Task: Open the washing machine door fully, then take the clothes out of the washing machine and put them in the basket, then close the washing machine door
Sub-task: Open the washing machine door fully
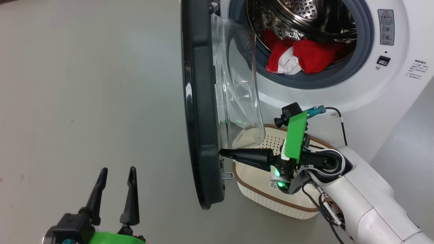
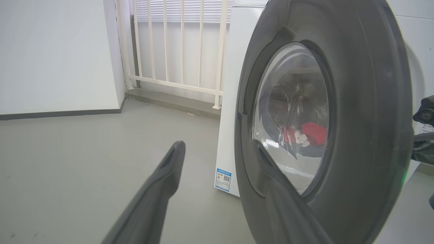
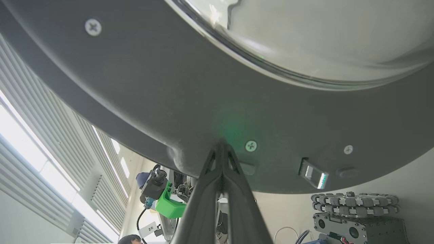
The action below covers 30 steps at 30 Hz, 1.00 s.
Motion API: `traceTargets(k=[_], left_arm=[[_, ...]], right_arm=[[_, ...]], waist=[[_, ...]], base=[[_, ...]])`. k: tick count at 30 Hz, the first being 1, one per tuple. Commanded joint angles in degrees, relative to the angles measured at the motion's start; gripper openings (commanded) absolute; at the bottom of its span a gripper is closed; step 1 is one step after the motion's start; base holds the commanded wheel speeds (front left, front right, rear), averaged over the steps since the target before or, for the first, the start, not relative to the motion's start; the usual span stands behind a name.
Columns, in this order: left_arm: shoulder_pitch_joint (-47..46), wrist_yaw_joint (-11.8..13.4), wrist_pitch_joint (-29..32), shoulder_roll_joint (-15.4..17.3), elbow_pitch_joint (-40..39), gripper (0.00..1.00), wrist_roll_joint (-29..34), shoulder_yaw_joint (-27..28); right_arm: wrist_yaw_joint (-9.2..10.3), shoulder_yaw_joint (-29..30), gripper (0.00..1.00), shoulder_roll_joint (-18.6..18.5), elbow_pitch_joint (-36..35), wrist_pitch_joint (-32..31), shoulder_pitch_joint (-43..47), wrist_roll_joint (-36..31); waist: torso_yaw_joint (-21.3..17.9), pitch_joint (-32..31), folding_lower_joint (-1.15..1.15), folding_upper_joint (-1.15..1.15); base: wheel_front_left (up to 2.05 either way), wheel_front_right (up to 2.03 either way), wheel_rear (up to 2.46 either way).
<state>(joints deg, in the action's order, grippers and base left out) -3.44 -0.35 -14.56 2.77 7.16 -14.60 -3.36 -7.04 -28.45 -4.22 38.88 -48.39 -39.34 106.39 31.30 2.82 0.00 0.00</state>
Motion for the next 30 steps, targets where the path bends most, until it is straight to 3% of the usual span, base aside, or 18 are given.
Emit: traceTargets(k=[1, 16, 17, 18, 19, 20, 30], left_arm=[[-0.15, 0.52, -0.44, 0.62, -1.94, 1.00, 0.15, 2.31], [0.75, 0.97, -0.44, 0.42, -2.84, 1.00, -0.11, 2.81], [0.75, 0.93, -0.44, 0.42, -2.76, 1.00, -0.09, 2.76], [0.73, 0.87, -0.44, 0.41, -2.63, 1.00, -0.06, 2.66], [0.68, 0.81, -0.44, 0.40, -2.50, 1.00, -0.02, 2.55], [0.61, 0.73, -0.44, 0.40, -2.34, 1.00, 0.00, 2.45], [-0.58, -0.30, -0.28, 0.42, 0.83, 1.00, -0.12, 0.96]], right_arm=[[-0.45, -0.67, 0.00, 1.35, -1.31, 0.06, -1.97, 0.65], [-0.45, -3.08, 0.00, 1.35, 0.11, 2.54, -3.44, -0.32], [-0.45, -2.90, 0.28, 1.35, 0.01, 3.04, -3.33, -0.80], [-0.45, -2.61, 0.48, 1.35, -0.13, 3.60, -3.12, -1.24], [-0.45, -2.28, 0.85, 1.35, -0.26, 4.12, -2.89, -1.71], [-0.45, -1.90, 1.00, 1.35, -0.40, 4.54, -2.62, -2.26], [-0.45, 0.20, 1.00, -1.09, -6.25, 11.24, 2.48, -11.76]], waist=[[0.07, 0.09, 0.00, 0.00], [0.03, 0.02, 0.00, 0.00], [-0.03, -0.11, 0.00, 0.00], [-0.10, -0.25, 0.00, 0.00], [-0.16, -0.41, 0.00, 0.00], [-0.24, -0.57, 0.00, 0.00], [-1.47, -2.92, 0.00, 0.00]], base=[[0.00, 0.00, 0.00], [0.00, 0.00, 0.00], [0.00, 0.00, 0.00], [0.00, 0.00, 0.00], [0.00, 0.00, 0.00], [0.00, 0.00, 0.00], [0.00, 0.00, 0.00]])
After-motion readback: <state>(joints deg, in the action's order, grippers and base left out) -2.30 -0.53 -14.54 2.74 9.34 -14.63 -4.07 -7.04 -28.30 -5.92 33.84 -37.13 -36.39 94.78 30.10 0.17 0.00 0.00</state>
